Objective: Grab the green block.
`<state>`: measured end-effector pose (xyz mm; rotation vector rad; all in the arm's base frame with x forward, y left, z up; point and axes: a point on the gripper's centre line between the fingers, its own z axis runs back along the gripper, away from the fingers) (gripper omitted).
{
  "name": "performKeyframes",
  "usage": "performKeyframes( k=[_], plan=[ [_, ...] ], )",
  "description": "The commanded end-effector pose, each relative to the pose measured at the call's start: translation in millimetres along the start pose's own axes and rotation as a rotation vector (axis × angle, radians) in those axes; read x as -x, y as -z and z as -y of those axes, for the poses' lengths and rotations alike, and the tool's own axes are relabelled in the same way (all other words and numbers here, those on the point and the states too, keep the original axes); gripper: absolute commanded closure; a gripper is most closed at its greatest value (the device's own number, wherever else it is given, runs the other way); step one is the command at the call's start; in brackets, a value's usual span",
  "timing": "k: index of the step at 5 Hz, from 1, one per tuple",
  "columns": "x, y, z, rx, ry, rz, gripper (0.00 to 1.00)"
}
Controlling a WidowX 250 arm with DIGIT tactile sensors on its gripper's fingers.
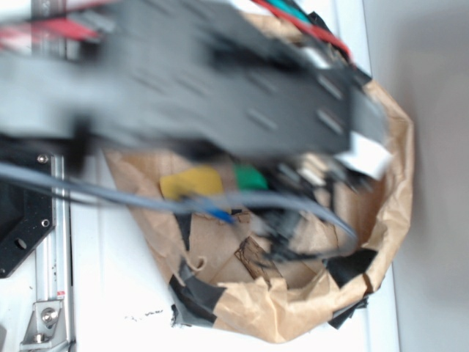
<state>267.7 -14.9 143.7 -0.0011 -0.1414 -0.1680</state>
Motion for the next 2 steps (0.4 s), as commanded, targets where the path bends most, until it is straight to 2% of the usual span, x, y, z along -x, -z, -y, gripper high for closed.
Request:
performKeyframes(
  k=[1,2],
  plan=[
    [-9,-27,-11,-0.071,0.046,0.082,1.0],
    [-15,-10,-25,-0.025,0.044,0.039,1.0]
  ],
)
